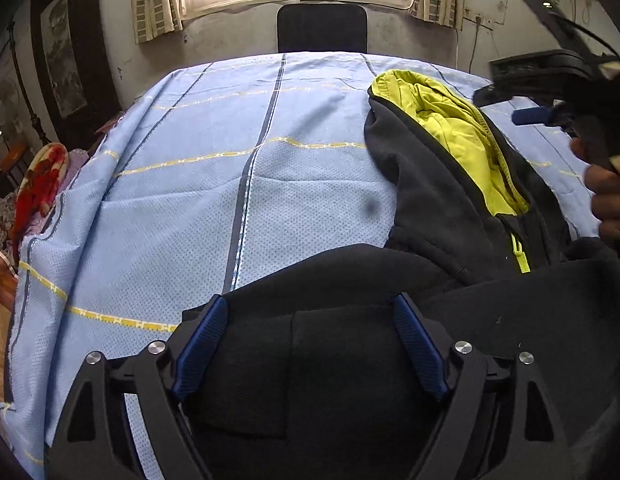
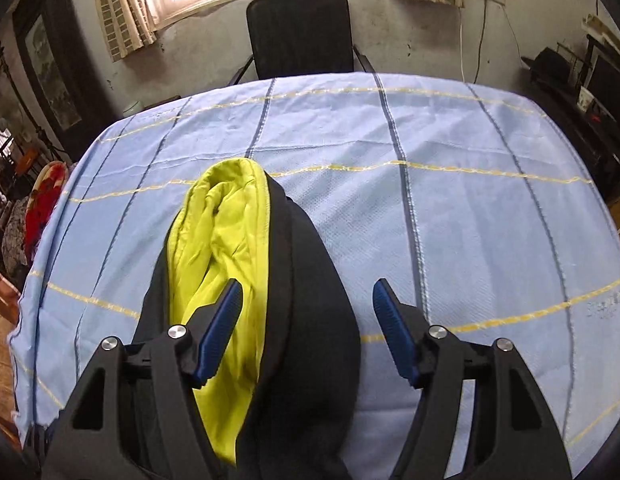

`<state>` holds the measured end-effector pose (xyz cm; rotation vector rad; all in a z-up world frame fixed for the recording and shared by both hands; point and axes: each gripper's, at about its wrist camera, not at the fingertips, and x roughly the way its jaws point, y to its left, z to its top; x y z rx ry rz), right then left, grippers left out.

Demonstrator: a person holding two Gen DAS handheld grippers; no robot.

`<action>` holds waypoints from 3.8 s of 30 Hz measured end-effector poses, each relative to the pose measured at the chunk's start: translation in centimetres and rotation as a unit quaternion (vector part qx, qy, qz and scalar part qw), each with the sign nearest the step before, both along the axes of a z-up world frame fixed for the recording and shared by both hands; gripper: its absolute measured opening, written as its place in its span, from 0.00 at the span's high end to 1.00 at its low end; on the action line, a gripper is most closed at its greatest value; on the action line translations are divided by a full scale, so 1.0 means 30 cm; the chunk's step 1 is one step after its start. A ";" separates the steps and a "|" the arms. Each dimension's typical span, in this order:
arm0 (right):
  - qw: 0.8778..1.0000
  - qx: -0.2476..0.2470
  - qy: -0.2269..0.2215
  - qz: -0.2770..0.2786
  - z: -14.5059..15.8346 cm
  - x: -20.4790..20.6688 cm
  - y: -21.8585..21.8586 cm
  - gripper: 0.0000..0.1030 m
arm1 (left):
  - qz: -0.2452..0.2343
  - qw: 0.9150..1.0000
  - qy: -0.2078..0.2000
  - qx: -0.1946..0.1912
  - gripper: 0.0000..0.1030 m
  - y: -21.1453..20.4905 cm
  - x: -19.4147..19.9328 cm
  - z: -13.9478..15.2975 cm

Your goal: Fold large clothes

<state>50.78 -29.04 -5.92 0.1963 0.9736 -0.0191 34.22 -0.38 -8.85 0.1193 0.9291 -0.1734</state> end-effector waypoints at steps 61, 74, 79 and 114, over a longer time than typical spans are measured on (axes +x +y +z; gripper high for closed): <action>0.988 -0.047 -0.070 0.133 0.062 -1.119 -0.027 0.40 | -0.083 0.988 0.023 -0.125 0.14 0.046 -0.159 0.155; 0.978 0.198 0.030 0.050 -0.030 -0.854 -0.047 0.37 | -0.108 0.975 0.127 -0.144 0.15 -0.103 -0.133 0.070; 0.974 0.214 0.047 0.057 -0.070 -0.861 -0.034 0.68 | -0.125 0.973 0.128 -0.146 0.81 -0.146 -0.126 0.084; 0.987 0.135 -0.038 0.082 0.118 -1.013 -0.060 0.68 | -0.148 0.986 -0.021 -0.069 0.75 -0.118 -0.315 0.288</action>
